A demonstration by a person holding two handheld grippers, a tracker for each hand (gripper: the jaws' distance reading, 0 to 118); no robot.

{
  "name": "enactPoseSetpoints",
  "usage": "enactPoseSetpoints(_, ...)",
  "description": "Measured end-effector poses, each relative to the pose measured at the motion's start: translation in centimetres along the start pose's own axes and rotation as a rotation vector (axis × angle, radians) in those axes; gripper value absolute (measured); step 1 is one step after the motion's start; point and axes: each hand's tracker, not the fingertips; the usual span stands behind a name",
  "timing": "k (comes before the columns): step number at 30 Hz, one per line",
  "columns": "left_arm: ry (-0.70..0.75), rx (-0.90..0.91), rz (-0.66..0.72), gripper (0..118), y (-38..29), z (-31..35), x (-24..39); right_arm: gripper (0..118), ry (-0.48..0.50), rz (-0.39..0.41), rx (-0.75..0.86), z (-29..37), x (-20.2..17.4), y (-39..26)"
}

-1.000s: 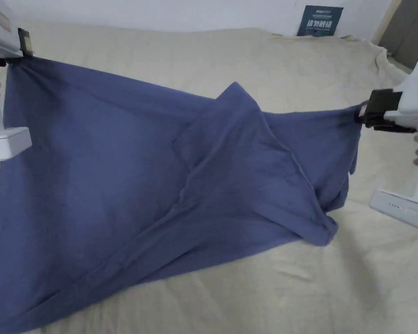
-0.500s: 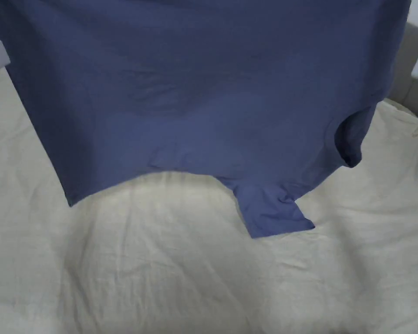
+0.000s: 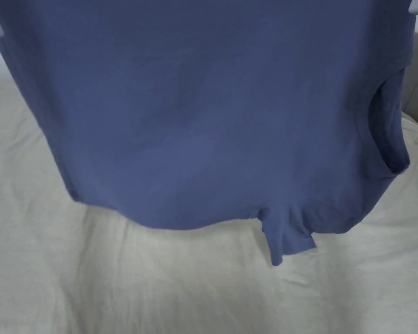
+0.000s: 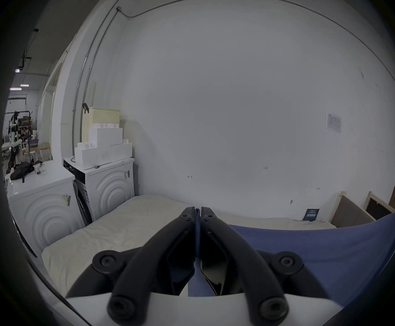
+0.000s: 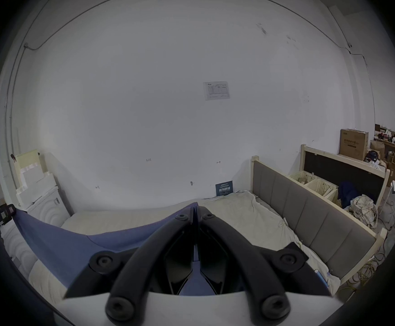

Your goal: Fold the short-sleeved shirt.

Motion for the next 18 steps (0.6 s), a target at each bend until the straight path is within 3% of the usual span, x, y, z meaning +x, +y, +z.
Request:
enactPoseSetpoints(4, 0.028, 0.001, -0.063, 0, 0.4, -4.7, 2.5, 0, -0.071, 0.072, -0.003, -4.3, -1.7, 2.0)
enactPoseSetpoints(7, 0.071, 0.019, -0.178, 0, 0.3, -7.7, 5.5, 0, -0.112, 0.075, 0.006, -8.0, -2.9, 3.5)
enactPoseSetpoints(18, 0.08, 0.076, -0.115, 0, 2.2, -19.4, 10.6, 0, -0.205, 0.106, 0.103, -18.8, -6.2, 8.1)
